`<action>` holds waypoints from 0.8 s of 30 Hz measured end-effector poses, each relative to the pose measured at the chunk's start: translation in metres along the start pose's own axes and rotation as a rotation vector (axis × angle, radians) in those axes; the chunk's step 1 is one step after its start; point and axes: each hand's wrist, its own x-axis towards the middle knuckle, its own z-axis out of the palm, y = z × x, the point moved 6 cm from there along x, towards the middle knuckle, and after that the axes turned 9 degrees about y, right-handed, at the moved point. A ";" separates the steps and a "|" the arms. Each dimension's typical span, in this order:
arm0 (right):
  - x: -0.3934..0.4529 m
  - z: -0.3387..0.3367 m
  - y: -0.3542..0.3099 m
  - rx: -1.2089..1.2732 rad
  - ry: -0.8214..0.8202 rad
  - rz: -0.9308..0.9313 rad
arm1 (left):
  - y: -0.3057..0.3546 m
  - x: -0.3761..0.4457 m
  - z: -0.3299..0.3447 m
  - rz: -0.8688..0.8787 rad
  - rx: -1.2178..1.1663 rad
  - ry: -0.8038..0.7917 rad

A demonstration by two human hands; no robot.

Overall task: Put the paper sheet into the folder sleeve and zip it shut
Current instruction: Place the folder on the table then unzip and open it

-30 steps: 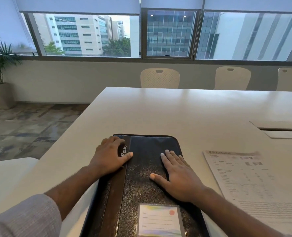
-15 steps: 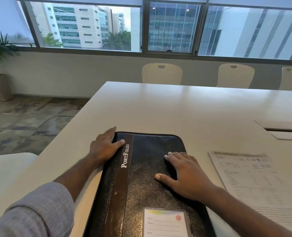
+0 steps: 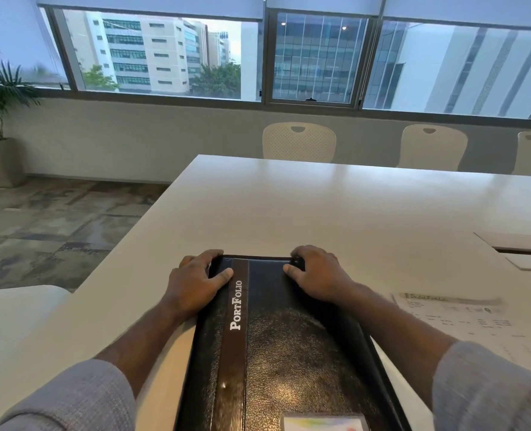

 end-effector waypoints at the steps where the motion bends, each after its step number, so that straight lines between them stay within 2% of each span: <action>1: 0.007 0.005 -0.005 0.002 -0.027 0.002 | 0.000 0.000 0.000 0.005 -0.003 0.002; 10: 0.050 0.022 -0.026 -0.081 -0.112 0.054 | -0.003 0.003 0.009 0.030 0.096 -0.003; 18: 0.061 0.050 -0.058 0.184 -0.206 0.132 | 0.000 0.001 0.005 0.016 0.064 0.044; 24: 0.068 0.073 -0.081 0.198 -0.220 0.214 | -0.001 0.000 0.003 -0.003 0.019 0.076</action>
